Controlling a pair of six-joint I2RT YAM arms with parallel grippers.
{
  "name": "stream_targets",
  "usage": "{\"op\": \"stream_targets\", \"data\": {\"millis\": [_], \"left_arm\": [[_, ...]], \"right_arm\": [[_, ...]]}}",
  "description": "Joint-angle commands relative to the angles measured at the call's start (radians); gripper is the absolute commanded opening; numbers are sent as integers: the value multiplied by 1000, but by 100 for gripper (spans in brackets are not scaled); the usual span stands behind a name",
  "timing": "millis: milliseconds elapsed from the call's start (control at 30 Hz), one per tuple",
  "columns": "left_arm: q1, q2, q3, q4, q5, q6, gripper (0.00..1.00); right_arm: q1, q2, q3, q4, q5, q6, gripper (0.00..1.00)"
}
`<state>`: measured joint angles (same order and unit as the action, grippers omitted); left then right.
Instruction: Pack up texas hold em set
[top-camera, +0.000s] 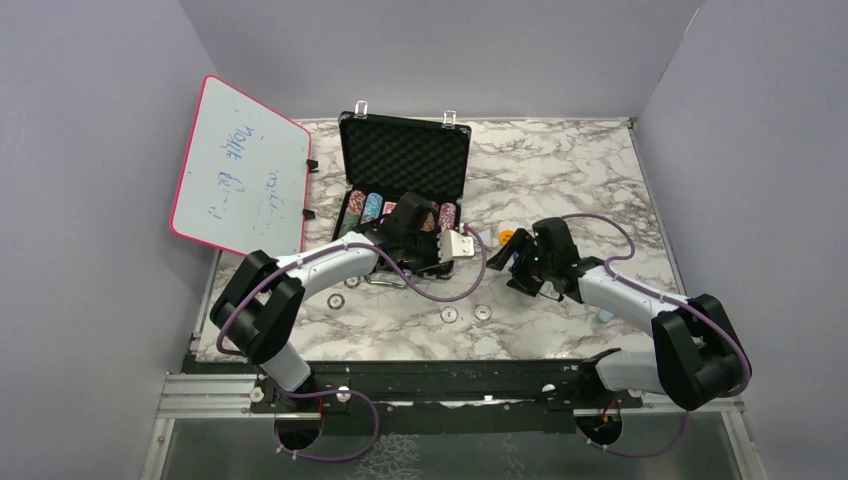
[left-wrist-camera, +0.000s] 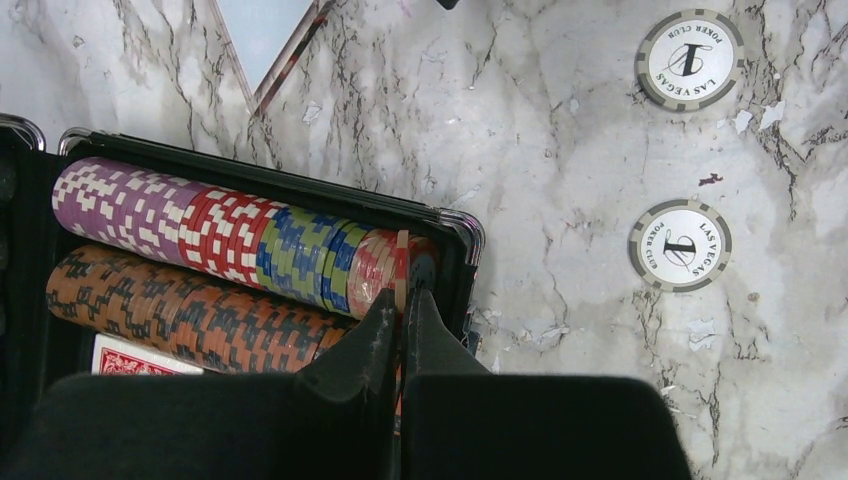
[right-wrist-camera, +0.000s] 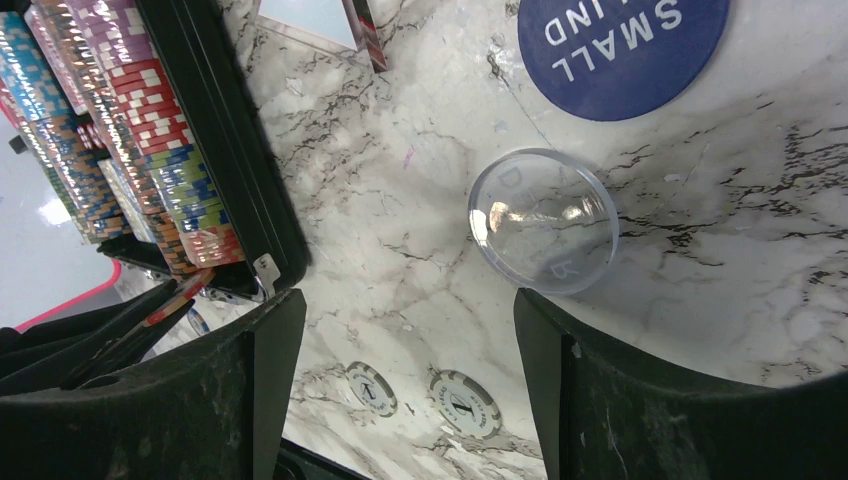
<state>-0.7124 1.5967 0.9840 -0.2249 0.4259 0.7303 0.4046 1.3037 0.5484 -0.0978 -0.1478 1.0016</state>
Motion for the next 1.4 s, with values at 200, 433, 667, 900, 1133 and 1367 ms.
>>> {"op": "stream_targets", "data": {"millis": [200, 433, 667, 900, 1133, 1367], "left_arm": [[7, 75, 73, -111, -27, 133, 7], [11, 98, 102, -114, -70, 84, 28], [51, 78, 149, -147, -29, 27, 36], [97, -36, 106, -58, 97, -42, 34], [146, -224, -114, 323, 177, -313, 34], [151, -367, -232, 529, 22, -578, 44]], "right_arm": [[-30, -25, 12, -22, -22, -62, 79], [-36, -9, 11, -17, -45, -72, 79], [-36, -10, 16, -15, -70, -108, 79], [-37, 10, 74, -57, -102, -240, 77], [-13, 46, 162, -244, -15, -425, 71], [40, 7, 178, -337, 94, -477, 71]]}}
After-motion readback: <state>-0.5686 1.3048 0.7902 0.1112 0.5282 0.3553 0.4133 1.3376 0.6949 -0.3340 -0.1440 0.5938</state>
